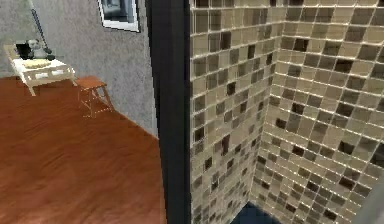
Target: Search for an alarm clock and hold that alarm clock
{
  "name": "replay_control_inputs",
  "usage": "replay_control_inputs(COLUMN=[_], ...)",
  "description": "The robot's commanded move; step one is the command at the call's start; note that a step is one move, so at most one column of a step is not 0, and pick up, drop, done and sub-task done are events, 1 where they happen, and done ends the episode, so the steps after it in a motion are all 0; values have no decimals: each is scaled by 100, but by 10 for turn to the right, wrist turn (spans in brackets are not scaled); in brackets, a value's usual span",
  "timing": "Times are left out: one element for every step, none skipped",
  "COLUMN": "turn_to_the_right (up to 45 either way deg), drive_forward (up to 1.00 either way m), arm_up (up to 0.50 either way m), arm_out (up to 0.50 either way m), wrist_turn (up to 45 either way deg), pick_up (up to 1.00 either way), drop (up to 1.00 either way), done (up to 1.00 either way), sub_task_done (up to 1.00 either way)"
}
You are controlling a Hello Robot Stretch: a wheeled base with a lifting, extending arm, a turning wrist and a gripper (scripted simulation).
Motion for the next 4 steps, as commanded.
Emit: replay_control_inputs(turn_to_the_right=[-420,0,-120,0], drive_forward=[0,30,0,100], arm_up=[0,0,0,0], arm_out=[0,0,0,0], wrist_turn=[0,0,0,0], pick_up=[0,0,0,0], drop=[0,0,0,0], done=[0,0,0,0], sub_task_done=[0,0,0,0])
